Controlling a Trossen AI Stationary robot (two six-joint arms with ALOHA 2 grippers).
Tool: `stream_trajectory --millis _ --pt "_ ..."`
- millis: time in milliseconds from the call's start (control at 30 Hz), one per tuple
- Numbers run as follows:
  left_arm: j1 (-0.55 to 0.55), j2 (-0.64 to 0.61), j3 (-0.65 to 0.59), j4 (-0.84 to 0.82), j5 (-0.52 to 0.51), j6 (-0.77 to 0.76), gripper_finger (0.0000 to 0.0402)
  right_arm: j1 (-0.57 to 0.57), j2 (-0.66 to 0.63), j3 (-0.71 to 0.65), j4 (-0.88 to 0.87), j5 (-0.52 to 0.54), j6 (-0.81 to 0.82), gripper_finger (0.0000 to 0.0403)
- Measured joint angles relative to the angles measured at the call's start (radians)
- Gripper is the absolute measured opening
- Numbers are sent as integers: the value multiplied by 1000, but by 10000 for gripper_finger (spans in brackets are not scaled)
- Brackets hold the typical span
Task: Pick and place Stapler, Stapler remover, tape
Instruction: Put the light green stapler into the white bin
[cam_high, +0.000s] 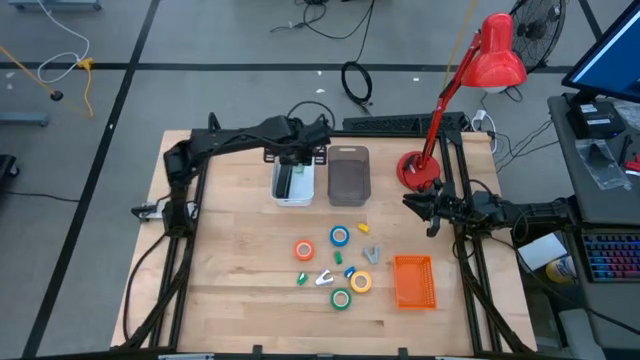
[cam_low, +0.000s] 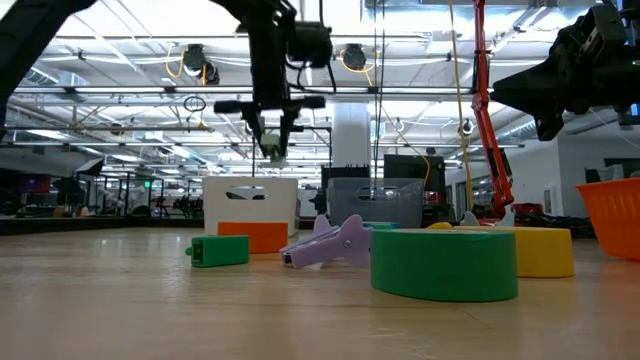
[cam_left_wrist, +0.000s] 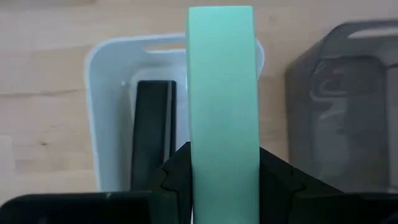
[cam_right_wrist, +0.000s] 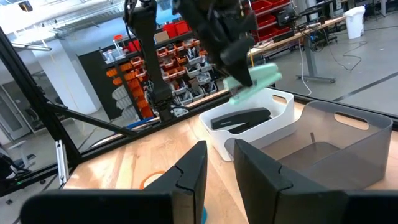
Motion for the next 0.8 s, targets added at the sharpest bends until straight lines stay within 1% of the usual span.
stream_trajectory --millis 233,367,633,800 --pt "-1 68 0 -15 46 3 120 0 0 0 0 0 0 73" --pt "-11 92 0 -31 54 1 120 0 0 0 0 0 0 73" --pt "-36 93 0 -64 46 -9 120 0 0 0 -1 0 0 73" --pt "-25 93 0 -65 30 -15 120 0 0 0 -1 0 0 73"
